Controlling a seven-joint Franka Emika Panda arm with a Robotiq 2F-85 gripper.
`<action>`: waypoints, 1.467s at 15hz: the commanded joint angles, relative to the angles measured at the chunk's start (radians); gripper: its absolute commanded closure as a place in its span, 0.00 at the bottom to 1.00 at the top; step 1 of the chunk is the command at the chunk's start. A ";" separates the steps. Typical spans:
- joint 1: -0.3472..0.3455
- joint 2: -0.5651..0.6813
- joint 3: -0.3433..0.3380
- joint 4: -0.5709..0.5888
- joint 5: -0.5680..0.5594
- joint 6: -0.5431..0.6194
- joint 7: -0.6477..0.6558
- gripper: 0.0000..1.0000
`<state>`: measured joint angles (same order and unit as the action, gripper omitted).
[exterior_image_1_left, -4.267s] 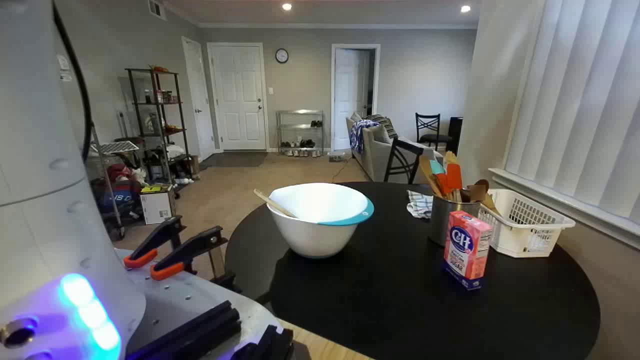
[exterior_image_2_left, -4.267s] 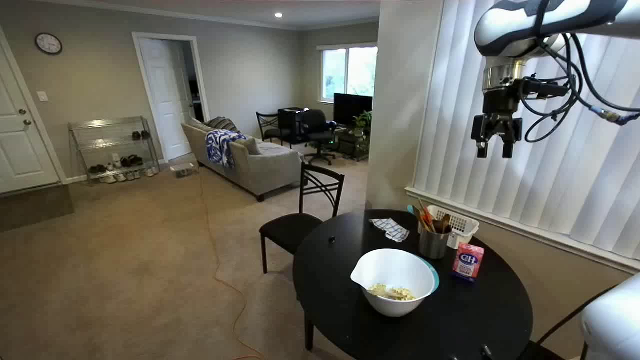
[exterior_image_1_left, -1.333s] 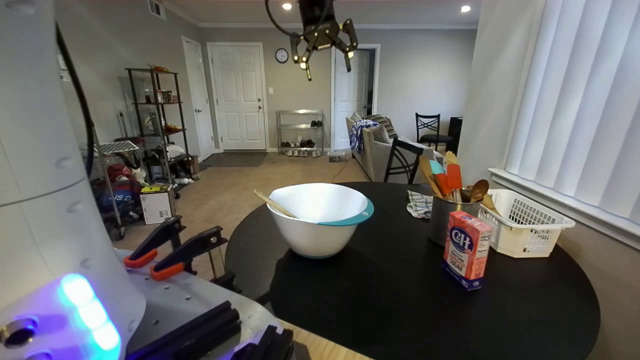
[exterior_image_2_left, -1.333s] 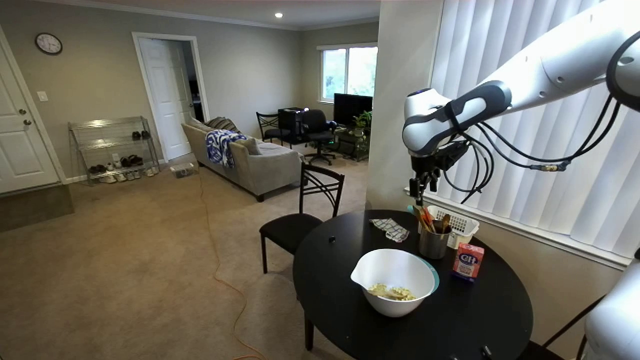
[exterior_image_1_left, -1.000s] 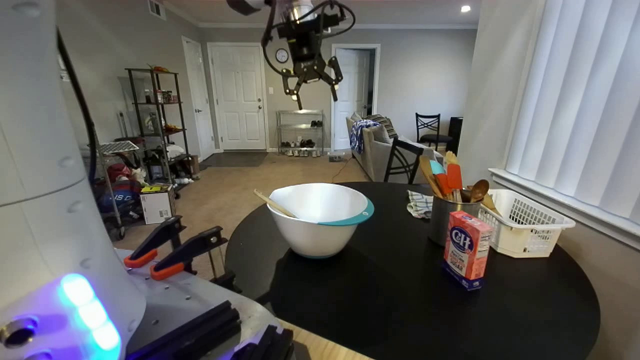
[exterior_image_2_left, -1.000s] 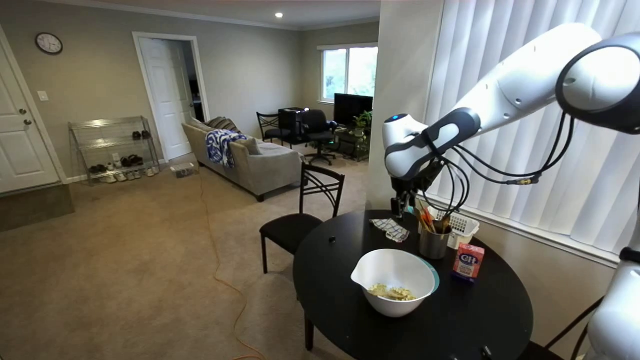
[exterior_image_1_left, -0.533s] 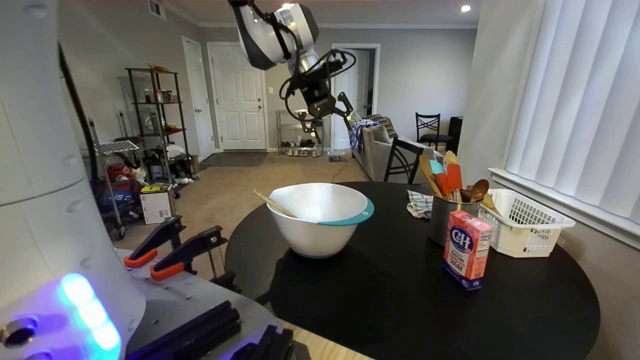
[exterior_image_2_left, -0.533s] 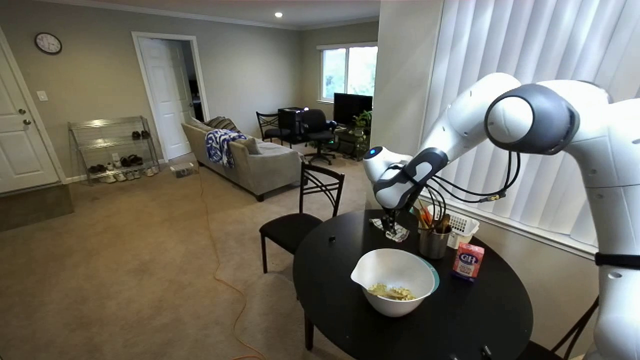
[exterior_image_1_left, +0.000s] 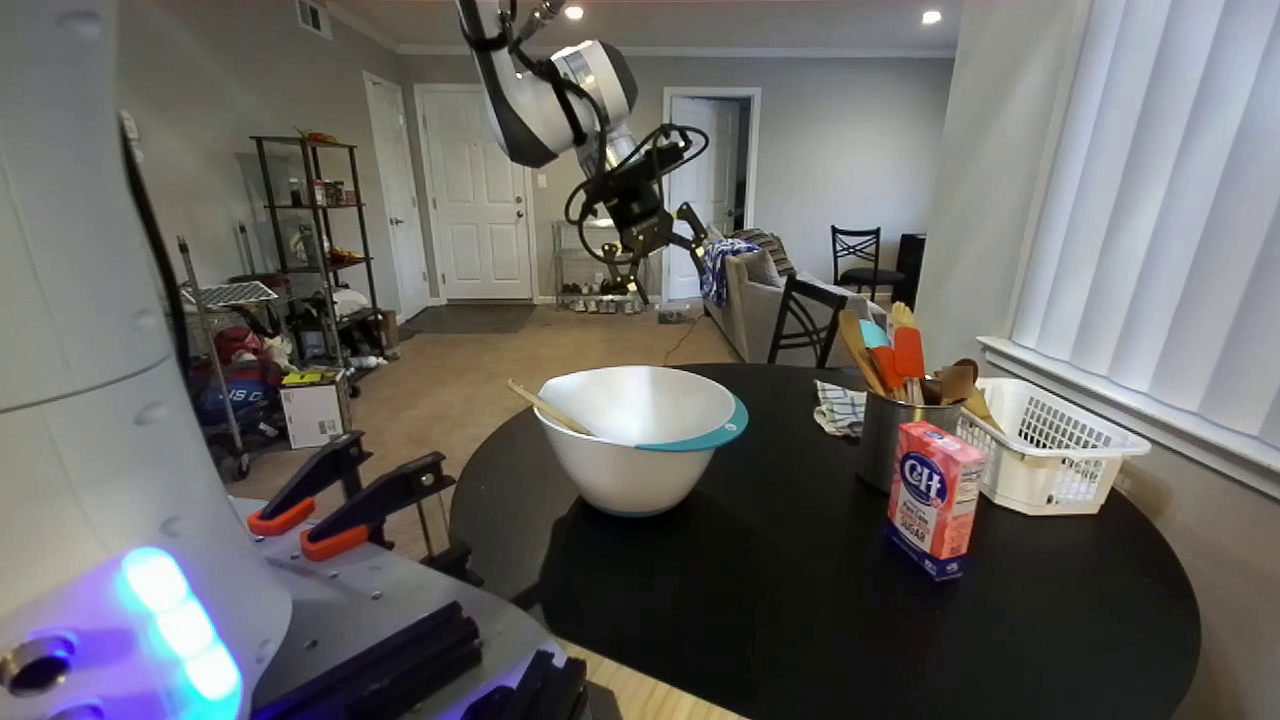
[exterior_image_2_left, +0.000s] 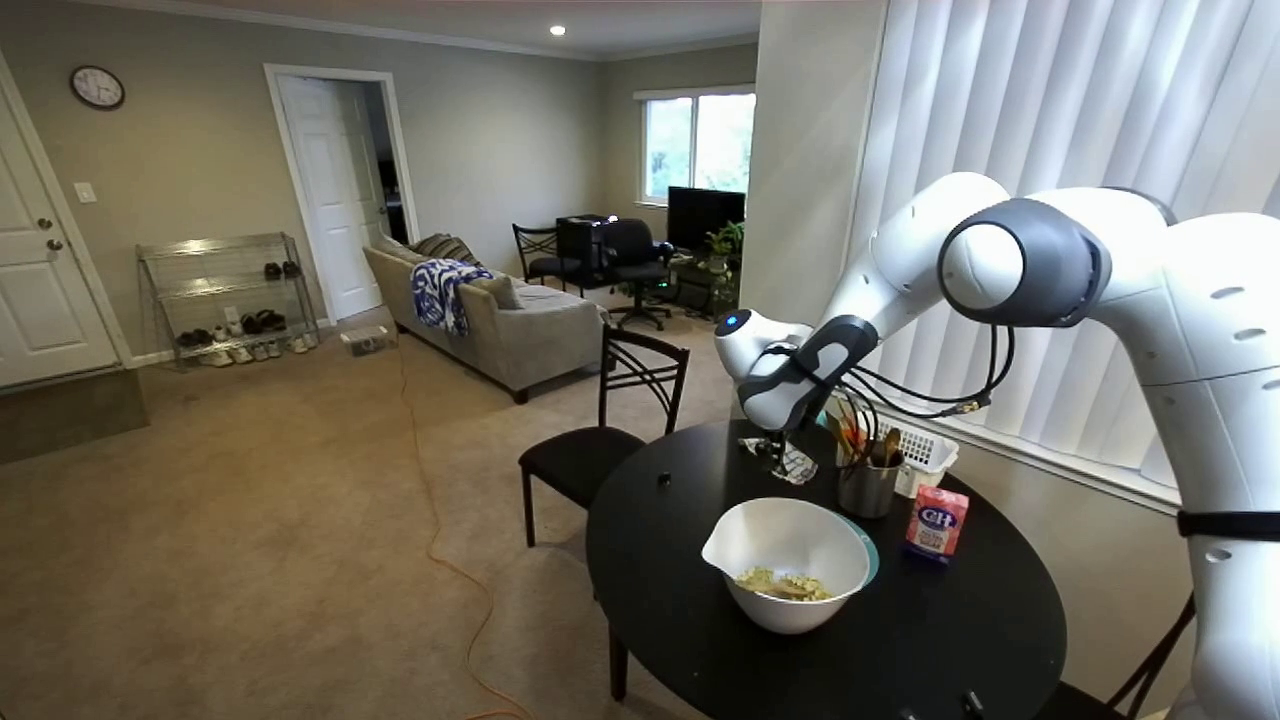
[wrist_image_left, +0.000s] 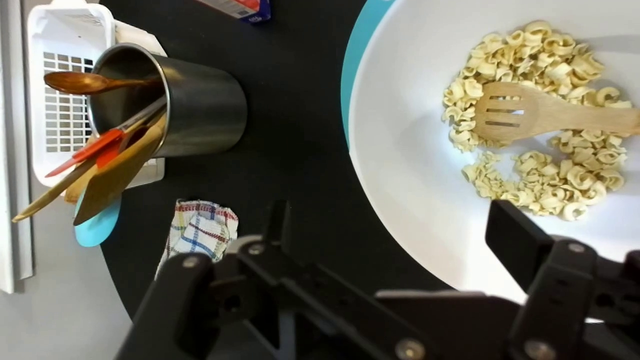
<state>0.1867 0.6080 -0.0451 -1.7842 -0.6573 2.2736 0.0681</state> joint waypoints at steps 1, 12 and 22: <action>-0.002 0.000 0.003 0.002 0.000 -0.003 0.000 0.00; 0.096 -0.069 -0.091 -0.176 -0.278 0.251 0.344 0.00; 0.261 -0.088 -0.302 -0.290 -0.828 0.409 0.758 0.00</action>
<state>0.4480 0.5203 -0.3472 -2.0747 -1.4856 2.6821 0.8261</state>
